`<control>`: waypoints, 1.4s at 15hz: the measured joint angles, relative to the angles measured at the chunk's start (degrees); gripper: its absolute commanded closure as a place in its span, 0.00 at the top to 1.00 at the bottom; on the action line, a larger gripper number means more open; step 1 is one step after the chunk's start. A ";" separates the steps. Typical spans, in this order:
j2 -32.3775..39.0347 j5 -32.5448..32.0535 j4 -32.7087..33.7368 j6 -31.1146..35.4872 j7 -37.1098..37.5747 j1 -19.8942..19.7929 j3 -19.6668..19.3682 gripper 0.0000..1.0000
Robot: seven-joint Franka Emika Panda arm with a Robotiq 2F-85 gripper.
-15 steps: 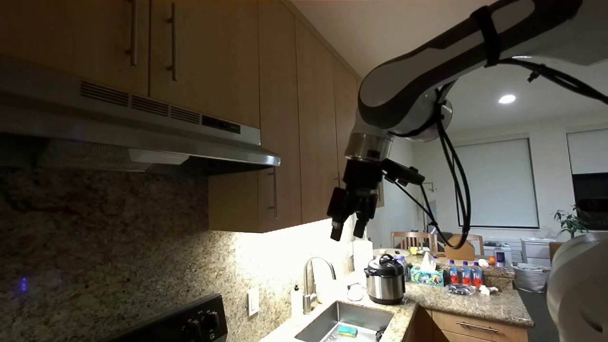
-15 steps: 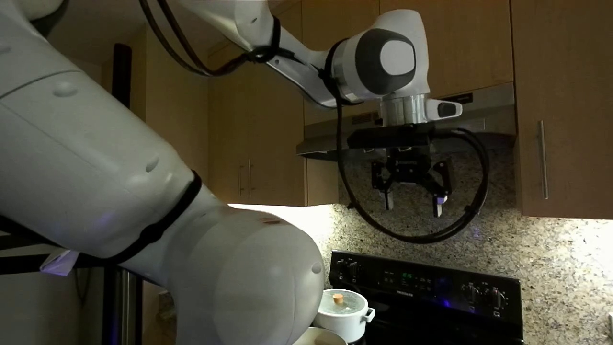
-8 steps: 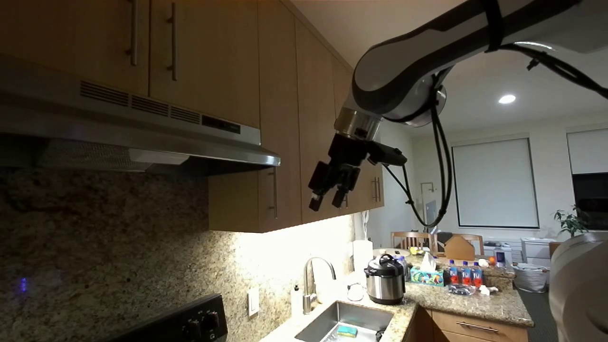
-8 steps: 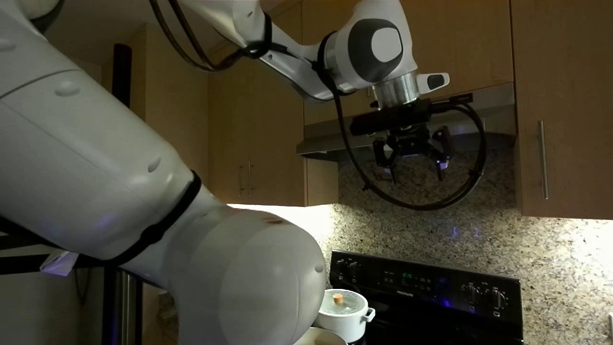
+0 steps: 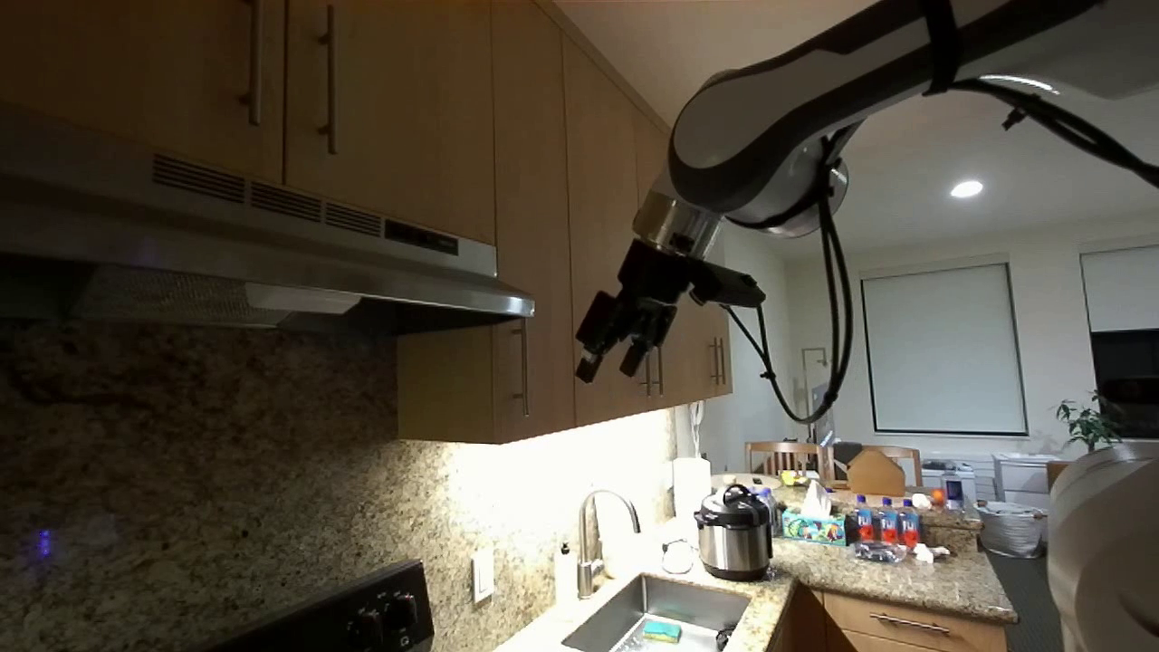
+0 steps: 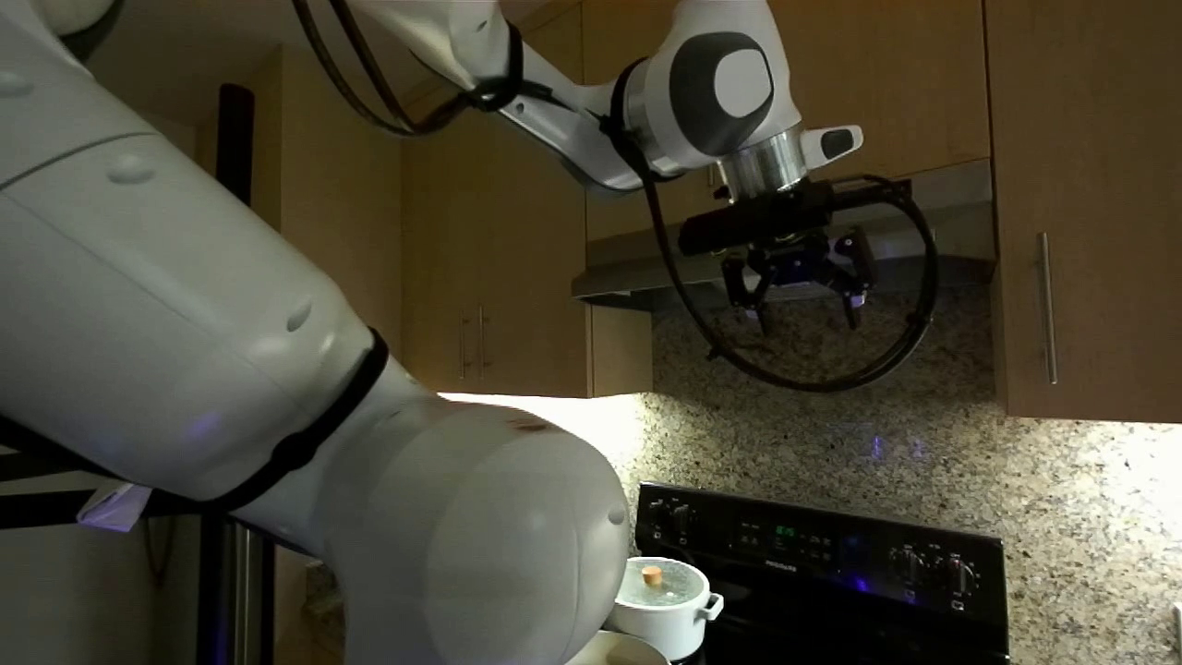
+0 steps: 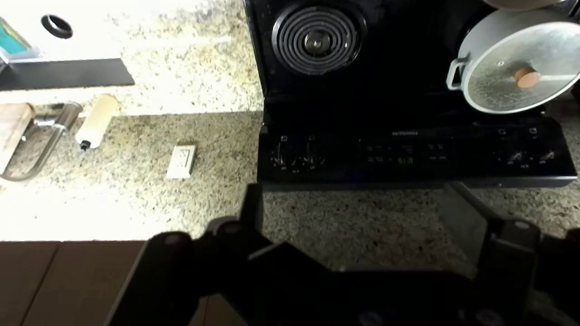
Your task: Turn on the overhead light
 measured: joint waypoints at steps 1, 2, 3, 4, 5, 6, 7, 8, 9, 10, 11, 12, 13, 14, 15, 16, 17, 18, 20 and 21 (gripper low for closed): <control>0.27 0.04 0.57 2.18 0.02 0.20 0.28 1.00; 0.64 0.04 1.26 4.25 0.09 0.51 0.52 1.00; 1.17 0.04 2.10 6.06 0.12 0.76 0.88 1.00; 1.78 0.04 3.03 7.61 0.12 0.95 1.30 1.00; 2.52 0.04 4.03 9.01 0.16 1.13 1.76 1.00; 3.35 0.03 5.19 10.33 0.23 1.19 2.31 1.00; 4.36 -0.02 6.55 11.62 0.38 1.19 2.93 1.00; 5.42 -0.08 7.96 12.91 0.65 1.13 3.51 1.00; 6.61 -0.29 9.56 14.11 1.11 1.08 4.08 1.00; 7.85 -0.59 11.25 15.23 1.49 1.02 4.57 1.00; 8.99 -0.82 12.90 15.82 1.60 1.01 4.93 1.00; 10.09 -0.91 14.61 16.01 1.60 1.04 5.17 1.00; 11.13 -0.99 16.31 16.02 1.60 1.07 5.34 1.00; 12.11 -1.00 17.95 16.02 1.59 1.24 5.39 1.00; 13.00 -1.00 19.47 16.02 1.59 1.47 5.39 1.00; 13.79 -1.00 20.78 16.01 1.59 1.78 5.37 1.00; 14.48 -1.00 21.79 16.00 1.54 2.24 5.30 1.00; 15.02 -1.00 22.48 16.00 1.54 2.73 5.20 1.00; 15.57 -1.00 22.89 15.99 1.54 3.09 5.11 1.00; 15.63 -1.00 22.90 15.99 1.54 3.15 5.04 1.00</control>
